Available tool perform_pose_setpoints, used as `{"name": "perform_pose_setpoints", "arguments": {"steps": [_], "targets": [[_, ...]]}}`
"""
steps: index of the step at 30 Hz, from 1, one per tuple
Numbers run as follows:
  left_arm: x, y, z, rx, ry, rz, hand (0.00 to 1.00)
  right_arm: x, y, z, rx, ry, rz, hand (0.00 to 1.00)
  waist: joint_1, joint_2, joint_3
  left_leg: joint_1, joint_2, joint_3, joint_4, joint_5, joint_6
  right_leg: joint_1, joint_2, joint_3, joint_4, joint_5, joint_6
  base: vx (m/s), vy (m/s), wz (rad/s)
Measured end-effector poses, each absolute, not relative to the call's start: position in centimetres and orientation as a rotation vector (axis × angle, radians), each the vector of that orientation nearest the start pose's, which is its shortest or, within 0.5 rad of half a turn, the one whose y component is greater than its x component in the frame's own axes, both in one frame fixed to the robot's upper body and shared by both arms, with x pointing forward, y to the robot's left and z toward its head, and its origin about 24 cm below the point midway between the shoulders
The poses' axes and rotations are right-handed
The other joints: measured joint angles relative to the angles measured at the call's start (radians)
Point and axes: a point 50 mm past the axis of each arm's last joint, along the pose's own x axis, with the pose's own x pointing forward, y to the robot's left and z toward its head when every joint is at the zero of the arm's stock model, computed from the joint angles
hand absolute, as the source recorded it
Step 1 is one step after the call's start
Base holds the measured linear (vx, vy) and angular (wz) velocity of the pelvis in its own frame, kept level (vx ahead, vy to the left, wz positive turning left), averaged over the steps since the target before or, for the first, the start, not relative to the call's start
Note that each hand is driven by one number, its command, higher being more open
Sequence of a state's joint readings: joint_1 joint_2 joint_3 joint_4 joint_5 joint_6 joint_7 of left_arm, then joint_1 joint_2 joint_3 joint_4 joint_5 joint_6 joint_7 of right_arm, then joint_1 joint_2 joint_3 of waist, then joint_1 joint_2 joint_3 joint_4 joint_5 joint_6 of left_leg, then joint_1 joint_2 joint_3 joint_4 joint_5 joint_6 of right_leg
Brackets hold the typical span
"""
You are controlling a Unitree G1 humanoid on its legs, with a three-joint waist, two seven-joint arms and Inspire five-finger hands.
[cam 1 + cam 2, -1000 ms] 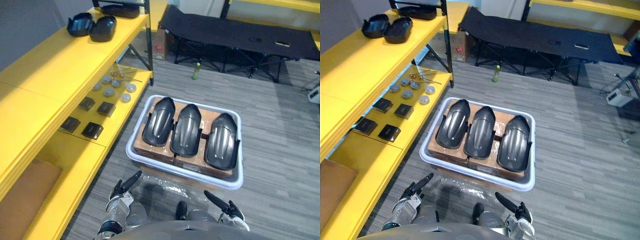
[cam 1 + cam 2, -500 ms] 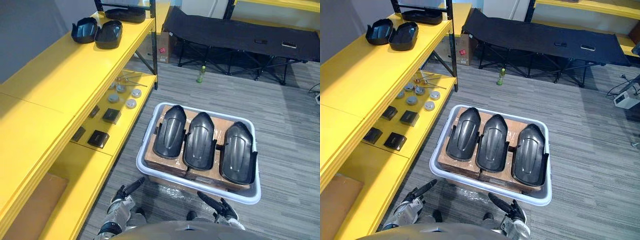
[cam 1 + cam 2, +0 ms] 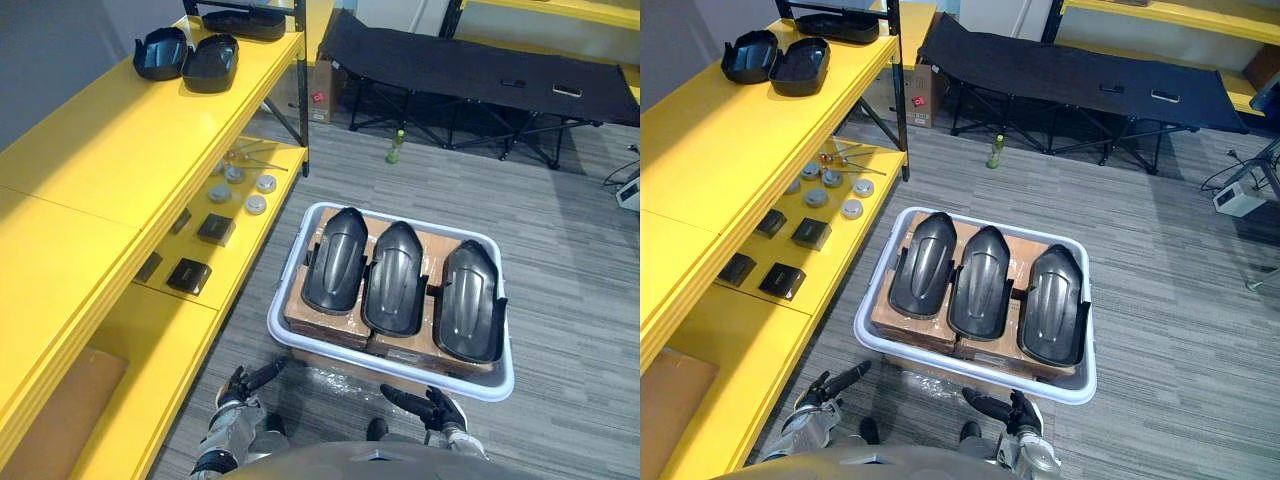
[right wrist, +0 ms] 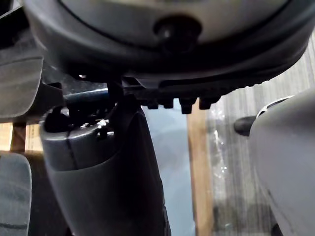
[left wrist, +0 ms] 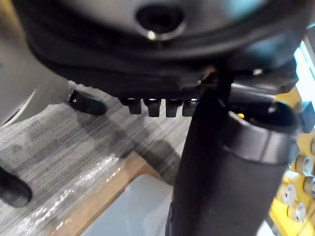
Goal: Walk over and take three plastic housings, then place them on the shelf
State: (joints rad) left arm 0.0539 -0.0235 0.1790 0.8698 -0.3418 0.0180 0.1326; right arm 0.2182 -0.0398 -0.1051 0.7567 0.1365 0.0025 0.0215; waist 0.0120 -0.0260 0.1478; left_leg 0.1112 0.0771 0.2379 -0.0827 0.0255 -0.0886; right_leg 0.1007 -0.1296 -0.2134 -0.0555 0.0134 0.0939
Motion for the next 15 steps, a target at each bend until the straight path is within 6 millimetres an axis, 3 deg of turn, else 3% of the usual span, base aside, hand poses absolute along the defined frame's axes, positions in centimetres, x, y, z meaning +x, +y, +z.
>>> {"name": "perform_pose_setpoints", "arguments": {"steps": [3, 8, 15], "targets": [[13.5, 17.4, -14.1, -0.276, 0.919, 0.386, 1.00, 10.0, -18.8, -13.8, 0.137, 0.929, -0.158, 1.00, -0.019, -0.001, -0.001, 0.000, 0.000, 0.004, 0.000, -0.002, 0.001, -0.008, 0.001, 0.006, 0.000, 0.000, 0.000, -0.01, -0.002, -0.04], [14.2, 17.8, -13.5, -0.168, 0.886, 0.343, 1.00, 8.0, -18.0, -13.7, 0.110, 0.948, 0.013, 1.00, -0.042, -0.012, -0.009, 0.001, 0.003, 0.010, 0.005, -0.007, -0.001, -0.013, 0.004, 0.021, 0.002, -0.002, -0.003, -0.02, -0.004, -0.07], [15.6, 19.5, -12.5, -0.093, 0.837, 0.349, 1.00, 8.2, -18.1, -13.1, 0.080, 0.918, 0.185, 1.00, -0.069, -0.009, -0.012, -0.001, 0.001, 0.017, 0.013, -0.012, -0.002, -0.025, 0.002, 0.033, 0.011, -0.001, -0.003, -0.03, 0.000, -0.05]]}}
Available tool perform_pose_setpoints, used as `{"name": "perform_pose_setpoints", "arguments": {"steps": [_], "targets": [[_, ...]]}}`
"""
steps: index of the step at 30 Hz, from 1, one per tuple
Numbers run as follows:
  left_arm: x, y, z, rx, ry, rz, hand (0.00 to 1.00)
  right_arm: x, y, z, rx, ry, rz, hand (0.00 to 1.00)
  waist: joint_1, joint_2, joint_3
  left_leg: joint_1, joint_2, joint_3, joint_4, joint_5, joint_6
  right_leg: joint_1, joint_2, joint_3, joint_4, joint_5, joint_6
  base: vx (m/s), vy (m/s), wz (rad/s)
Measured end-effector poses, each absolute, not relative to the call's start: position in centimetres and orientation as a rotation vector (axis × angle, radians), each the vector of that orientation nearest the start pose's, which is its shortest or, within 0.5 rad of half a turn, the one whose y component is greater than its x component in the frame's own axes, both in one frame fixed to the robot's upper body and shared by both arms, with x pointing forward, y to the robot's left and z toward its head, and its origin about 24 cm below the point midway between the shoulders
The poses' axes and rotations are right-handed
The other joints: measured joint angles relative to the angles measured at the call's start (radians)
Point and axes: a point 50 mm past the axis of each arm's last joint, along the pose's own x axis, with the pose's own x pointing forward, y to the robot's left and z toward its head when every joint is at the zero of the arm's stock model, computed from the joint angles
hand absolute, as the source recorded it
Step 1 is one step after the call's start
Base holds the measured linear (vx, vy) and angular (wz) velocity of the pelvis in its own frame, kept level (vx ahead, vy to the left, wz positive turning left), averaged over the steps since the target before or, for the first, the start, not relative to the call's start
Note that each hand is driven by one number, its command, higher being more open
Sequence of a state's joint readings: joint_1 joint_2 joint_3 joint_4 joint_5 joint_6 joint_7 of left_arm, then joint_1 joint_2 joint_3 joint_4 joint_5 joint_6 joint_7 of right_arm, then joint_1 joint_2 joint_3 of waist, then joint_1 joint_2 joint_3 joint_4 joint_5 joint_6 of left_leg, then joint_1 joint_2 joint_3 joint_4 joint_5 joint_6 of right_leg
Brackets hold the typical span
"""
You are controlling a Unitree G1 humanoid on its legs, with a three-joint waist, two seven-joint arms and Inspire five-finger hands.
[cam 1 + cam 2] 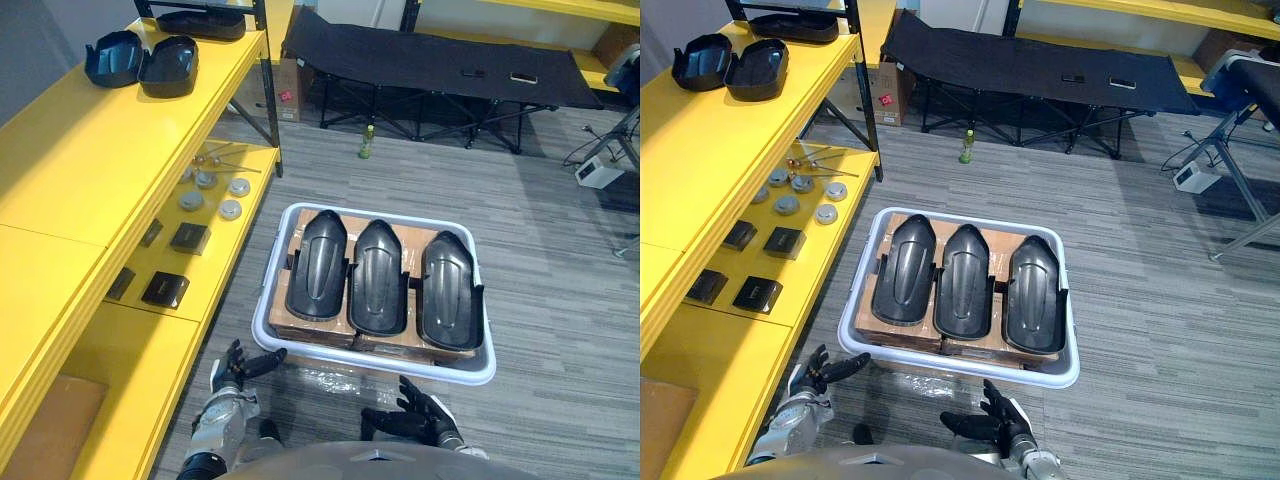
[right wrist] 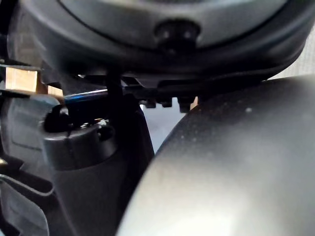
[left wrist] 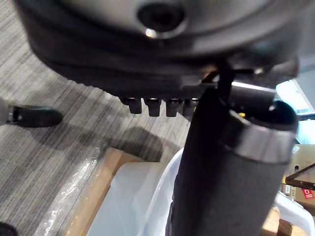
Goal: Walk over and take three plastic housings, then place them on the shelf
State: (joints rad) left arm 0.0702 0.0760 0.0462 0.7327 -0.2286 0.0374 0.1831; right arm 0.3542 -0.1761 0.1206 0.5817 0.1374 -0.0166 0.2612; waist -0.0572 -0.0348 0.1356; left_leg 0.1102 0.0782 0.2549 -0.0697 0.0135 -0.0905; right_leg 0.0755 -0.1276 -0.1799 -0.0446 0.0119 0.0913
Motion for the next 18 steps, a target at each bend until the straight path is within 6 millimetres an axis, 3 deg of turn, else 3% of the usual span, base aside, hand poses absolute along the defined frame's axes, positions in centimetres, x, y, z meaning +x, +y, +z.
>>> {"name": "perform_pose_setpoints", "arguments": {"steps": [11, 14, 18], "targets": [[14.7, 19.6, -12.8, -0.099, 0.902, 0.380, 1.00, 9.2, -19.0, -12.1, 0.004, 0.878, 0.468, 1.00, 0.005, 0.001, -0.002, -0.022, 0.001, -0.068, 0.034, -0.004, 0.006, 0.012, -0.003, -0.036, 0.011, -0.002, -0.002, -0.03, -0.008, 0.09], [15.6, 20.0, -11.3, -0.082, 0.809, 0.439, 1.00, 10.1, -18.4, -11.4, -0.006, 0.832, 0.529, 1.00, 0.013, 0.001, -0.003, -0.029, -0.003, -0.083, 0.034, 0.002, 0.009, 0.009, -0.008, -0.047, 0.018, -0.002, -0.002, -0.07, 0.003, 0.13], [18.1, 20.4, -6.6, -0.096, 0.543, 0.468, 1.00, 11.6, -15.0, -8.5, 0.108, 0.645, 0.588, 1.00, 0.031, 0.000, -0.004, -0.054, -0.003, -0.107, 0.034, 0.012, 0.007, -0.008, -0.008, -0.064, 0.024, -0.002, -0.004, -0.05, -0.005, 0.15]]}}
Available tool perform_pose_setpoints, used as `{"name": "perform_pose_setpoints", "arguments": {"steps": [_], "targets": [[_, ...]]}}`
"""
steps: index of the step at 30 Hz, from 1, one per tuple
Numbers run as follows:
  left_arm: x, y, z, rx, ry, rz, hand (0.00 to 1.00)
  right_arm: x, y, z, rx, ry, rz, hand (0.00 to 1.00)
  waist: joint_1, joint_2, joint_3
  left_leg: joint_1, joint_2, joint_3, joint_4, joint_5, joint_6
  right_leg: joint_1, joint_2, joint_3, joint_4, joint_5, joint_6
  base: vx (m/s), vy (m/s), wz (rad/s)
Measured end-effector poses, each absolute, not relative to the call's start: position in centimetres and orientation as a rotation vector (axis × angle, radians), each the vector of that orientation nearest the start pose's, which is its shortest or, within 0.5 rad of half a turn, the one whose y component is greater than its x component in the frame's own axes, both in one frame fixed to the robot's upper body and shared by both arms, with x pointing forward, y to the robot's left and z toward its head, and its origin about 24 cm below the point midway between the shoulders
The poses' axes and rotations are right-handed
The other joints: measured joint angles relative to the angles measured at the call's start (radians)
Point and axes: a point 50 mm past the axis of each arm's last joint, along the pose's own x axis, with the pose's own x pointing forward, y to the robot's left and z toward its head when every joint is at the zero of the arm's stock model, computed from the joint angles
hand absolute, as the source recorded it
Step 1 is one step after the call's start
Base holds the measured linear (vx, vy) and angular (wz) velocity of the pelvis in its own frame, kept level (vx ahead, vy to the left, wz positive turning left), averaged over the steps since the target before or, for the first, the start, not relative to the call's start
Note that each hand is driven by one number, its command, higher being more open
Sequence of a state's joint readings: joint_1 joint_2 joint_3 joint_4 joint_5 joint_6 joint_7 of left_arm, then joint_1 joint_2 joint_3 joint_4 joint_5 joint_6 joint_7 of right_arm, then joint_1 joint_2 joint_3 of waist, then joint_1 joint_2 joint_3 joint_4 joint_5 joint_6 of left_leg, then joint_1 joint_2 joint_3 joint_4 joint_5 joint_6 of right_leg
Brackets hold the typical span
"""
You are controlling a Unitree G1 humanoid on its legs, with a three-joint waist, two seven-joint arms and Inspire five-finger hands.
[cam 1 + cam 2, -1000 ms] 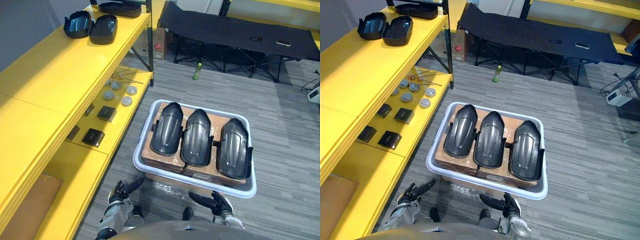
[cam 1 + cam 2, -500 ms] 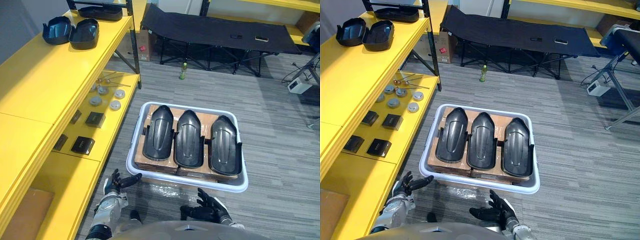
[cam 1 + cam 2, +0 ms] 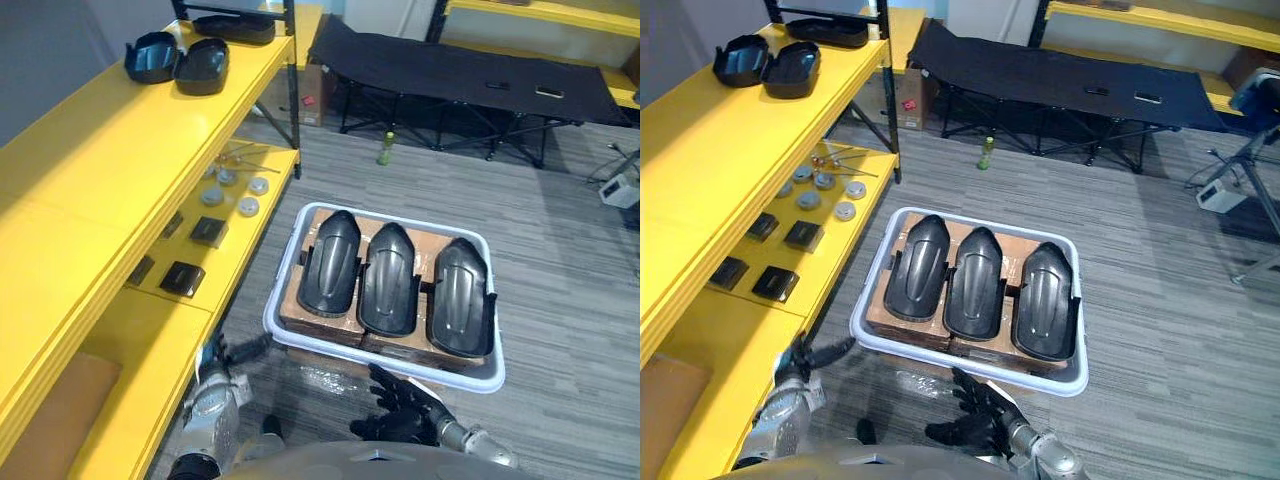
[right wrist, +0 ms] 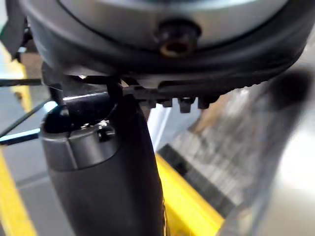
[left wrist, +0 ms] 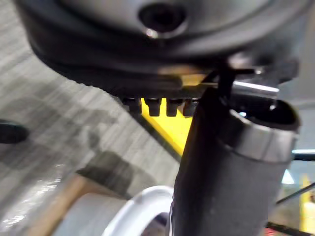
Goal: Walk over and take three plastic housings, then place them on the shelf
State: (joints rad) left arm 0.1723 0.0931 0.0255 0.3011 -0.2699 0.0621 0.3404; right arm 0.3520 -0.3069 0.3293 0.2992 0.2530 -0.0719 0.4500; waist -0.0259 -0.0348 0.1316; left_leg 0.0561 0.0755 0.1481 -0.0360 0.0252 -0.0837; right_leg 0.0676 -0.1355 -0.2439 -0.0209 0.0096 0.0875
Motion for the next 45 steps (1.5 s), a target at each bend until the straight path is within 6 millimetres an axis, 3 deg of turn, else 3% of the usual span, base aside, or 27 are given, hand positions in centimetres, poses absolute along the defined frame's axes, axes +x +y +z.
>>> {"name": "perform_pose_setpoints", "arguments": {"steps": [2, 4, 6, 8, 14, 17, 20, 25, 29, 33, 37, 45], "targets": [[19.1, 19.9, -2.9, -0.120, 0.365, 0.435, 1.00, 12.8, -11.8, -5.8, 0.183, 0.491, 0.587, 1.00, 0.002, 0.007, -0.004, -0.005, 0.000, 0.004, 0.003, -0.002, 0.000, -0.008, 0.000, 0.003, 0.001, 0.000, 0.000, -0.01, 0.002, -0.03], [19.6, 18.8, -0.1, -0.133, 0.236, 0.372, 1.00, 13.9, -10.3, -4.0, 0.238, 0.402, 0.556, 1.00, 0.003, 0.011, -0.009, -0.016, -0.002, 0.013, 0.019, -0.009, 0.004, -0.018, -0.003, 0.011, 0.003, 0.004, 0.003, 0.00, 0.019, -0.13], [20.1, 17.2, 2.0, -0.127, 0.145, 0.268, 1.00, 14.6, -10.3, -2.5, 0.252, 0.343, 0.501, 1.00, 0.006, 0.013, -0.011, -0.016, -0.002, 0.028, 0.035, -0.023, 0.006, -0.018, -0.005, 0.029, 0.003, 0.006, 0.005, 0.01, 0.029, -0.22], [20.3, 15.3, 3.4, -0.114, 0.087, 0.139, 1.00, 14.9, -12.0, -0.8, 0.251, 0.281, 0.378, 1.00, 0.000, 0.015, -0.012, -0.017, 0.000, 0.058, 0.064, -0.050, 0.007, -0.025, -0.006, 0.058, 0.003, 0.007, 0.007, 0.02, 0.032, -0.38], [19.6, 13.5, 3.6, -0.128, 0.112, -0.019, 1.00, 14.3, -18.6, 2.3, 0.098, 0.166, 0.084, 1.00, -0.044, 0.030, -0.012, -0.046, 0.015, 0.101, 0.137, -0.113, 0.015, -0.067, 0.003, 0.147, 0.003, 0.019, 0.010, 0.04, 0.024, -0.46], [19.6, 13.4, 3.8, -0.130, 0.117, -0.032, 1.00, 14.4, -19.5, 2.8, 0.065, 0.147, -0.008, 1.00, -0.067, 0.034, -0.009, -0.046, 0.018, 0.112, 0.142, -0.124, 0.011, -0.079, 0.007, 0.172, 0.003, 0.023, 0.011, 0.02, 0.017, -0.30], [19.6, 12.7, 4.2, -0.141, 0.104, -0.067, 1.00, 14.5, -20.2, 2.9, 0.042, 0.140, -0.151, 1.00, -0.061, 0.041, 0.001, -0.051, 0.019, 0.121, 0.155, -0.136, 0.013, -0.085, 0.006, 0.187, 0.004, 0.027, 0.012, -0.02, 0.024, -0.11], [19.7, 12.4, 4.4, -0.156, 0.097, -0.046, 1.00, 15.1, -23.8, 4.4, -0.028, 0.056, -0.478, 1.00, -0.063, 0.067, 0.058, -0.127, 0.018, 0.116, 0.234, -0.163, 0.025, -0.124, -0.004, 0.192, 0.007, 0.046, 0.018, -0.06, 0.028, 0.01], [19.8, 13.2, 4.4, -0.160, 0.095, -0.005, 1.00, 14.7, -27.1, 6.0, -0.049, -0.028, -0.745, 1.00, -0.064, 0.062, 0.131, -0.182, 0.021, 0.097, 0.276, -0.165, 0.027, -0.153, -0.005, 0.183, 0.007, 0.060, 0.015, -0.09, -0.003, 0.09], [20.3, 13.6, 4.8, -0.178, 0.070, 0.009, 1.00, 14.6, -28.7, 6.5, -0.049, -0.057, -0.900, 1.00, -0.064, 0.064, 0.178, -0.220, 0.022, 0.074, 0.306, -0.166, 0.030, -0.165, -0.005, 0.165, 0.008, 0.066, 0.013, -0.07, -0.001, 0.15], [21.2, 13.9, 5.7, -0.182, 0.028, 0.011, 1.00, 16.0, -30.5, 5.5, -0.056, -0.035, -1.045, 1.00, -0.057, 0.067, 0.228, -0.259, 0.021, 0.045, 0.337, -0.166, 0.032, -0.181, -0.006, 0.142, 0.022, 0.066, 0.013, -0.07, 0.003, 0.16], [21.8, 14.2, 5.9, -0.175, 0.011, -0.004, 1.00, 19.1, -31.8, 4.7, -0.036, 0.019, -1.061, 1.00, -0.029, 0.080, 0.277, -0.288, 0.019, 0.009, 0.347, -0.156, 0.037, -0.190, -0.006, 0.111, 0.031, 0.065, 0.010, -0.03, -0.008, 0.12]]}}
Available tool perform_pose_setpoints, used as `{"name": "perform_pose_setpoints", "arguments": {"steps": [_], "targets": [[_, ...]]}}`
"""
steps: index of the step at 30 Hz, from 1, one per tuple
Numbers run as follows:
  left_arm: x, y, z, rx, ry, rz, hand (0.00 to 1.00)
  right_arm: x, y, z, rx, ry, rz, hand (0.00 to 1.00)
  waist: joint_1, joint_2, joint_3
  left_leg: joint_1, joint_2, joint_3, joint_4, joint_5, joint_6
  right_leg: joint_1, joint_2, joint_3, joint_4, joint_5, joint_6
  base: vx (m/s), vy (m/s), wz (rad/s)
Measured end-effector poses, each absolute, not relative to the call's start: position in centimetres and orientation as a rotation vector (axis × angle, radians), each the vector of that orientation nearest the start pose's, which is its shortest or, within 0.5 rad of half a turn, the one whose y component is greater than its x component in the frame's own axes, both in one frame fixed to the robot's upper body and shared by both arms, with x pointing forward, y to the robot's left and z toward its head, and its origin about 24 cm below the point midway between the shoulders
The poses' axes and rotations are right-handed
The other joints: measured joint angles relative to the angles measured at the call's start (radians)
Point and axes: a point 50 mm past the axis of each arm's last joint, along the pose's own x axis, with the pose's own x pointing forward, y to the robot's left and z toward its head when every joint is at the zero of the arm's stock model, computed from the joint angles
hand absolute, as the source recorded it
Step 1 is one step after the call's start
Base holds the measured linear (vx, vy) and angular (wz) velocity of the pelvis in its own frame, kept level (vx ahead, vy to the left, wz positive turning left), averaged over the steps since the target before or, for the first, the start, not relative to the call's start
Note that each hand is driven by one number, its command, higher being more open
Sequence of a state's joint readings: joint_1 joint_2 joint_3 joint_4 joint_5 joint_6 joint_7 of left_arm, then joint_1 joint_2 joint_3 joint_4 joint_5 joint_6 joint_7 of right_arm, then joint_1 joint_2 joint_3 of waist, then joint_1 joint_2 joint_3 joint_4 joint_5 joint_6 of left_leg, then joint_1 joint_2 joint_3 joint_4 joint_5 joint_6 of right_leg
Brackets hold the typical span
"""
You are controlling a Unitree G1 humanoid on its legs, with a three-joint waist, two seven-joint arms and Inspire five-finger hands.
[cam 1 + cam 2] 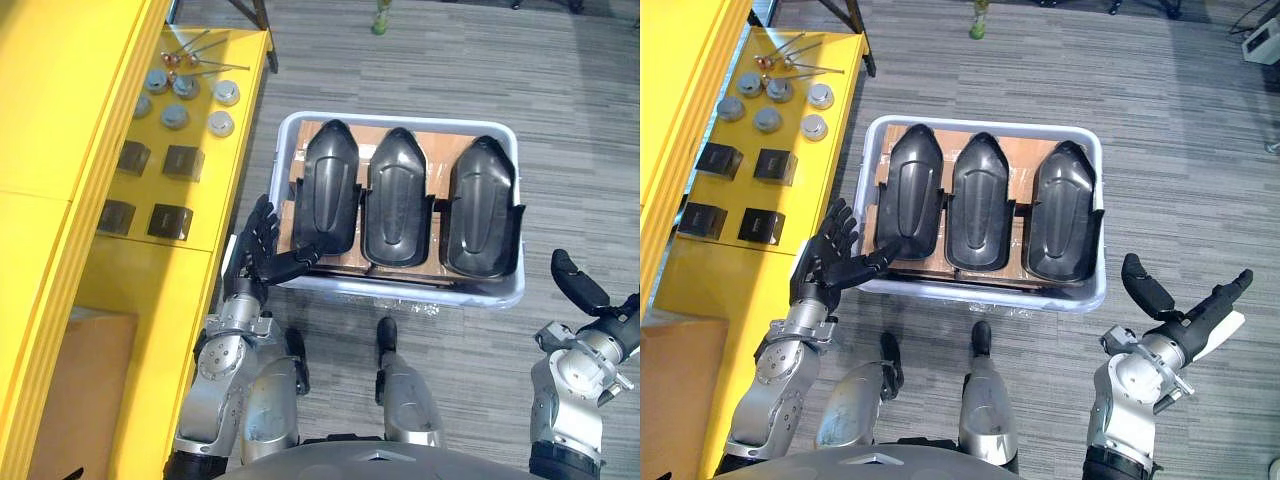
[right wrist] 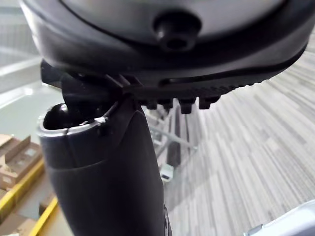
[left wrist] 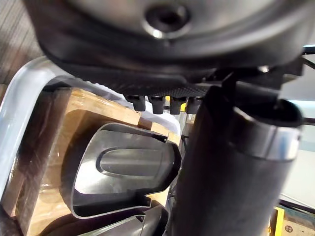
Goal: Walk over and take three plastic housings, then place them on the shelf
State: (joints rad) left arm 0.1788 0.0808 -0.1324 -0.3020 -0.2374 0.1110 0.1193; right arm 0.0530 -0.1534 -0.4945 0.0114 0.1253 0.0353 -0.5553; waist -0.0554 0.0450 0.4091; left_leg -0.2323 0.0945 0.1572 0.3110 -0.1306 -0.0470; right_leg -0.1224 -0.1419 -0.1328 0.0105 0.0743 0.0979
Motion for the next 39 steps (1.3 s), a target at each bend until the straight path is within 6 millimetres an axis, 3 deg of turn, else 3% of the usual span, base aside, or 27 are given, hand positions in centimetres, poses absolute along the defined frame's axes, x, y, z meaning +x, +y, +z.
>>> {"name": "perform_pose_setpoints", "arguments": {"steps": [6, 13, 24, 25, 29, 36, 39], "targets": [[22.8, 14.4, 6.2, -0.164, -0.007, -0.018, 1.00, 21.4, -34.0, 5.3, -0.053, 0.033, -1.050, 1.00, 0.024, 0.006, 0.051, -0.009, -0.004, -0.024, -0.010, 0.018, -0.001, -0.001, -0.001, -0.025, 0.004, -0.001, -0.002, -0.04, -0.017, 0.13], [23.2, 14.9, 4.7, -0.125, 0.060, -0.024, 1.00, 23.9, -36.0, 6.2, -0.037, 0.080, -1.037, 1.00, 0.032, 0.007, 0.052, -0.028, -0.026, -0.062, -0.041, 0.047, 0.009, -0.022, -0.014, -0.043, 0.006, -0.001, -0.001, -0.01, -0.004, 0.10], [22.9, 15.2, 4.4, -0.149, 0.079, -0.027, 1.00, 26.4, -39.1, 8.4, -0.087, 0.193, -0.945, 1.00, 0.058, 0.027, 0.064, -0.035, -0.051, -0.096, -0.098, 0.101, 0.014, -0.055, -0.035, -0.070, 0.042, -0.003, -0.002, -0.04, -0.001, 0.09], [22.8, 15.3, 4.3, -0.148, 0.082, -0.028, 1.00, 26.8, -39.2, 8.1, -0.102, 0.241, -0.907, 0.00, 0.062, 0.027, 0.064, -0.036, -0.053, -0.101, -0.110, 0.111, 0.011, -0.061, -0.036, -0.074, 0.046, -0.003, -0.002, -0.07, -0.005, 0.06], [22.8, 15.2, 4.2, -0.141, 0.089, -0.039, 1.00, 27.4, -39.5, 7.7, -0.111, 0.337, -0.836, 0.00, 0.075, 0.035, 0.068, -0.037, -0.055, -0.113, -0.137, 0.135, 0.009, -0.075, -0.038, -0.084, 0.063, -0.005, -0.005, -0.04, -0.013, 0.10], [22.5, 15.4, 3.5, -0.162, 0.124, -0.033, 1.00, 27.5, -41.6, 9.8, -0.220, 0.405, -0.847, 0.00, 0.075, 0.040, 0.070, -0.037, -0.066, -0.134, -0.167, 0.164, 0.011, -0.086, -0.051, -0.105, 0.088, -0.012, -0.005, -0.04, 0.009, 0.11], [22.1, 15.5, 3.1, -0.162, 0.141, -0.025, 1.00, 27.7, -41.6, 10.2, -0.239, 0.419, -0.843, 0.00, 0.075, 0.040, 0.070, -0.036, -0.068, -0.137, -0.181, 0.177, 0.010, -0.094, -0.053, -0.108, 0.096, -0.013, -0.006, -0.02, 0.010, 0.05]]}}
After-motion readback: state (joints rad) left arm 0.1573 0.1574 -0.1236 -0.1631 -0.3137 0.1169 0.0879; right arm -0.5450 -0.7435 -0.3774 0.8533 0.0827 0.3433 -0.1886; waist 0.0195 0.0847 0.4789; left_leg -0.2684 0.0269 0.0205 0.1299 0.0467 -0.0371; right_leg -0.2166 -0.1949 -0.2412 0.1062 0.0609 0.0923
